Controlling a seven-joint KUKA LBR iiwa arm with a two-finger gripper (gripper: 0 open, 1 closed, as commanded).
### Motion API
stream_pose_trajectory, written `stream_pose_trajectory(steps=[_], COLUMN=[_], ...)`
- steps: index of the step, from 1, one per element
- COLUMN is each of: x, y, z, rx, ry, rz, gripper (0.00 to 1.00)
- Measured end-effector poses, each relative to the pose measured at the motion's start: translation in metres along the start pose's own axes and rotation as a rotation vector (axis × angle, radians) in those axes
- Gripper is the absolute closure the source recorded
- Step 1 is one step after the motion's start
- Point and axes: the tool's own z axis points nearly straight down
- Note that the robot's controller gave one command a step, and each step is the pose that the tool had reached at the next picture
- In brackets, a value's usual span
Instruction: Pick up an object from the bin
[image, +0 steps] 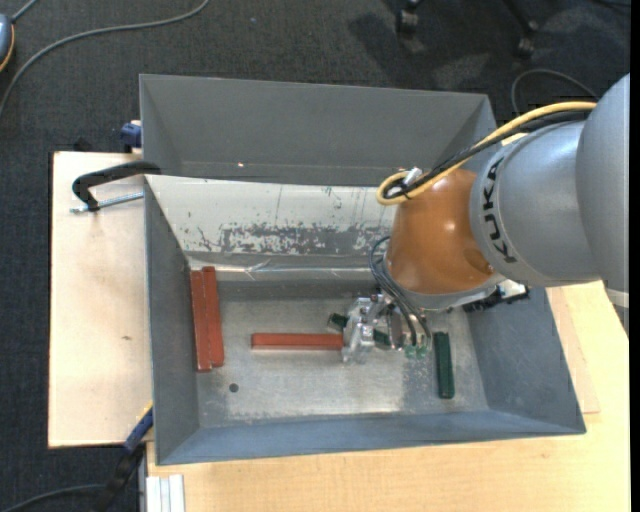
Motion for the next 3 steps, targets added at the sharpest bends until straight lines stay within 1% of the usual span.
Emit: stream_pose_trajectory(steps=[1, 2, 3], x=[0.000, -0.048, -0.048], y=[0.001, 0.048, 0.046], z=[0.000, 0.017, 0.016], rx=[-0.001, -0.003, -0.003], ry=[0.001, -0.003, -0.002], rz=[-0.002, -0.068, -0.064], gripper=[0.00, 0.00, 1.00])
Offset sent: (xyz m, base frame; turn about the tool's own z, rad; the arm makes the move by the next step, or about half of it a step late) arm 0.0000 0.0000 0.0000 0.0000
